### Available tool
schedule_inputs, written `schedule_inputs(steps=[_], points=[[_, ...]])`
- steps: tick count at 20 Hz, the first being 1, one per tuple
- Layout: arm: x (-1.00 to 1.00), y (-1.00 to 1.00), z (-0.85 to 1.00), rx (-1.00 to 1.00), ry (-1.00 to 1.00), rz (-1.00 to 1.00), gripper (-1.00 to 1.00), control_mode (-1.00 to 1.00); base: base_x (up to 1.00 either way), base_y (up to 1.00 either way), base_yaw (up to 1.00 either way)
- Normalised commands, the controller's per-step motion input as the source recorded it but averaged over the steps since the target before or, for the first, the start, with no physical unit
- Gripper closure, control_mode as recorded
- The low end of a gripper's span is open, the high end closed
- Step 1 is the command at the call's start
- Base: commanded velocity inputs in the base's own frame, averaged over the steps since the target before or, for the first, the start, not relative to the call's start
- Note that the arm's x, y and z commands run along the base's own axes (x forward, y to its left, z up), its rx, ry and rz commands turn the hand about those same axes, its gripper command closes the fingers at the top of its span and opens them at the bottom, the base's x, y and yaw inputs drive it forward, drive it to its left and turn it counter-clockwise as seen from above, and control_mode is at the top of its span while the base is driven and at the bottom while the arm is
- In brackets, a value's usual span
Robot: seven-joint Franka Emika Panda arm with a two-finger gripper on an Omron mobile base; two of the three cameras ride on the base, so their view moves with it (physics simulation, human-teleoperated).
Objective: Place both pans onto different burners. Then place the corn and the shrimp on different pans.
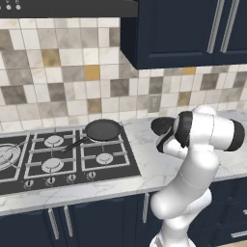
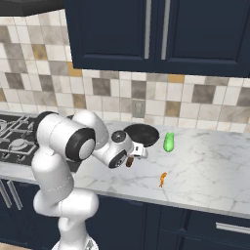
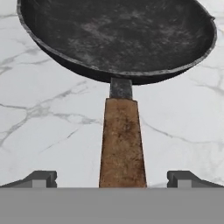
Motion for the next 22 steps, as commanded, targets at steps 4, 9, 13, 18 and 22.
schedule_inputs(steps=[4, 9, 13, 18, 22], points=[[0.18, -0.03, -0.36, 0.0, 0.0, 0.0, 1.0, -1.0, 0.0, 0.0, 0.0], [0.13, -0.11, -0.35, 0.02, 0.0, 0.0, 1.0, -1.0, 0.0, 0.0, 0.0], [0.01, 0.0, -0.1, 0.0, 0.0, 0.01, 1.0, -1.0, 0.0, 0.0, 0.0], [-0.2, 0.17, 0.05, -0.09, -0.06, 0.0, 1.0, -1.0, 0.0, 0.0, 0.0], [-0.47, 0.19, 0.39, -0.23, -0.15, 0.03, 1.0, -1.0, 0.0, 0.0, 0.0]])
